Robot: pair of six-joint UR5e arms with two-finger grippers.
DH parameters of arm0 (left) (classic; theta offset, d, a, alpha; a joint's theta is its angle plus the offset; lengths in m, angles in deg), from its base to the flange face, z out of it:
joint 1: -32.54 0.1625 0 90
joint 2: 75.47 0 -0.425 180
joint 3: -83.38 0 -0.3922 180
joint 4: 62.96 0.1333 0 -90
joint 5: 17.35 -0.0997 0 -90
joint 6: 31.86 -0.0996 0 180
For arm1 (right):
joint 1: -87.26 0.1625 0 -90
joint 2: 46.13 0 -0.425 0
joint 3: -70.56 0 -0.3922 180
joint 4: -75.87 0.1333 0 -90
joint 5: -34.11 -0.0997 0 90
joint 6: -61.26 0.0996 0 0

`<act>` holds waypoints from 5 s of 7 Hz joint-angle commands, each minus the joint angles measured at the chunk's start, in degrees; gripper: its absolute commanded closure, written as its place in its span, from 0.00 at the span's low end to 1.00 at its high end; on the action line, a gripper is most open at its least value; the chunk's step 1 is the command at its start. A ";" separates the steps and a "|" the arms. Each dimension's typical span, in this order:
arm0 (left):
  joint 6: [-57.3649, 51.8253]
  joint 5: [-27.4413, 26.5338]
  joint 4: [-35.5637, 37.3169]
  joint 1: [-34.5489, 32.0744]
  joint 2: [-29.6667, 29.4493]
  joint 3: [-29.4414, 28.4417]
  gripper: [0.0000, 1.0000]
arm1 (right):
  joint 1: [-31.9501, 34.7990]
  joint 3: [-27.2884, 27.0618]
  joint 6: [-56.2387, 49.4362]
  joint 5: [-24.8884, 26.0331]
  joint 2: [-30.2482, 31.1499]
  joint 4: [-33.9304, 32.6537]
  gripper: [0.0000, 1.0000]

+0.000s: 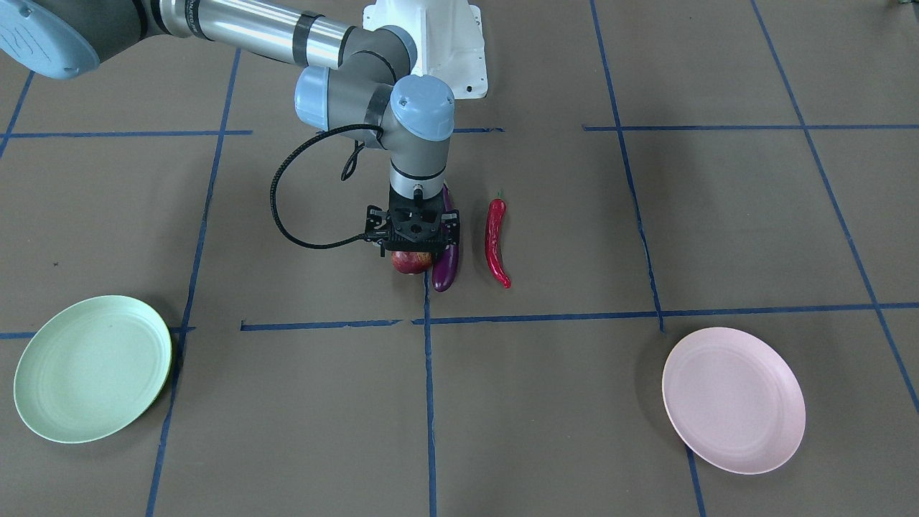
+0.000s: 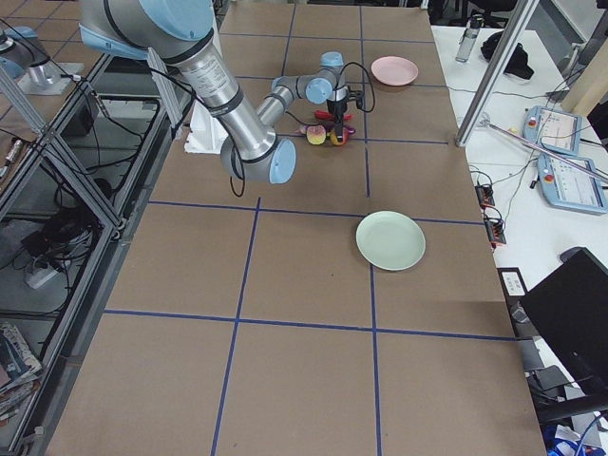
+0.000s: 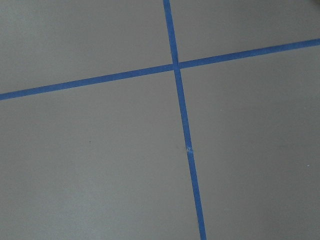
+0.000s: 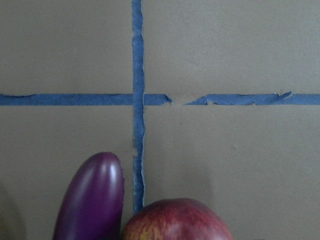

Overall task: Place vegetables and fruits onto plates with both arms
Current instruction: 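Reach the right gripper down and grasp the red apple, then carry the apple to the green plate and release it, then move the right gripper back and grasp the pink peach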

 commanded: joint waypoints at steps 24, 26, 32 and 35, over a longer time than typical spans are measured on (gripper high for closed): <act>0.02 0.04 -0.09 0.09 -0.09 0.44 0.00 | -0.55 -23.09 6.50 -2.98 14.08 -1.91 0.00; 0.02 0.04 -0.09 0.09 -0.09 0.53 0.00 | -7.10 -21.09 11.39 3.56 12.30 -1.94 0.00; 0.02 0.04 0.00 0.01 0.00 0.44 0.00 | -8.26 -15.82 10.26 6.21 9.21 -1.77 0.00; 0.02 0.04 0.00 0.09 0.00 0.44 0.00 | -8.35 -13.87 10.52 6.13 8.17 -1.59 0.00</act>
